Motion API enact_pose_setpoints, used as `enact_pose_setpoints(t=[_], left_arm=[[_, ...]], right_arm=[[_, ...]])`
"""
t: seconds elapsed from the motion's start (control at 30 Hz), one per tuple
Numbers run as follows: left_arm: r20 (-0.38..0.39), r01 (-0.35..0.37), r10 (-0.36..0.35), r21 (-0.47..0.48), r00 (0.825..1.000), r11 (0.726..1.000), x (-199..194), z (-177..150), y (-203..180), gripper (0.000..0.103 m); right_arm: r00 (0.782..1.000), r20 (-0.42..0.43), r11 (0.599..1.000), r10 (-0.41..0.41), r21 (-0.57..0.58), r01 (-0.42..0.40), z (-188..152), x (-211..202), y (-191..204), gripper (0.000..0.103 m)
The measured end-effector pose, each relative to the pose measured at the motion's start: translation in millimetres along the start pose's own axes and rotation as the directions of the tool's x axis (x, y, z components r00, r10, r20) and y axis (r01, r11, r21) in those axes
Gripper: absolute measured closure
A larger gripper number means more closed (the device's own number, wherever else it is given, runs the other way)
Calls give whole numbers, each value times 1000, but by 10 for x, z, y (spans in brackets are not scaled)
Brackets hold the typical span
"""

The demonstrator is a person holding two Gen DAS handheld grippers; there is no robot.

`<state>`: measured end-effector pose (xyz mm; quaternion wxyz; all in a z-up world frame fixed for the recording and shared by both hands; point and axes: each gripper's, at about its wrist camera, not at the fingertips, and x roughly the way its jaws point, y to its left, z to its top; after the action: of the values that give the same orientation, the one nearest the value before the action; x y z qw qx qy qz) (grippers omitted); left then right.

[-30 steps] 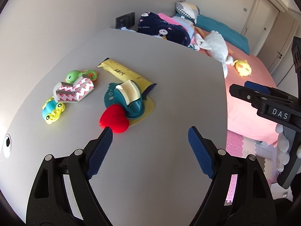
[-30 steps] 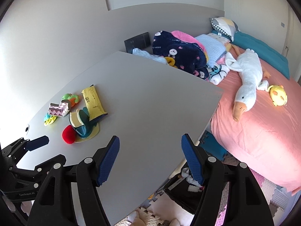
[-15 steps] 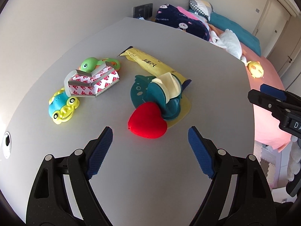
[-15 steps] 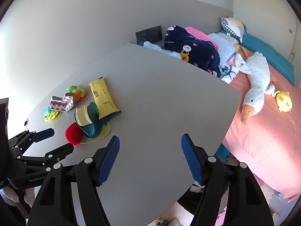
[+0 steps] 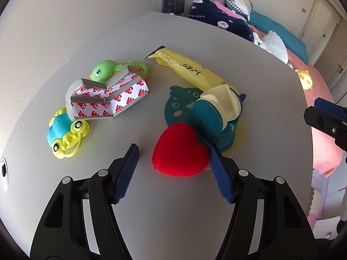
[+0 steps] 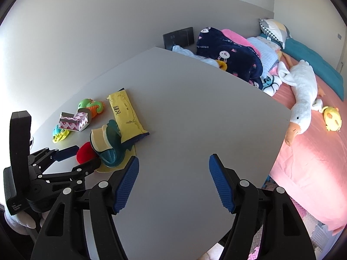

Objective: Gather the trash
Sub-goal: 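Grasp the red heart plush with the left tool while the right tool grasps the teal dinosaur cup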

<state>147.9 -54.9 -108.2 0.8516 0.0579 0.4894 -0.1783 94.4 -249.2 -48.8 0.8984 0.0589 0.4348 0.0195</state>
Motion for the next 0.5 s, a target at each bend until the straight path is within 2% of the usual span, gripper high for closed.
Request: enact_pose_setpoints(t=[0.13,0.5], left_arm=[[11,-1,1,7,1000,1000,29,58,17,54],[30,-18,19,-33,999,999,-183,-76,185,55]], right_arm=[[1000,-9,1000,14,-21,-14,17,50,93,34],[997,-25,993,71,-92,-73,105,187,447,34]])
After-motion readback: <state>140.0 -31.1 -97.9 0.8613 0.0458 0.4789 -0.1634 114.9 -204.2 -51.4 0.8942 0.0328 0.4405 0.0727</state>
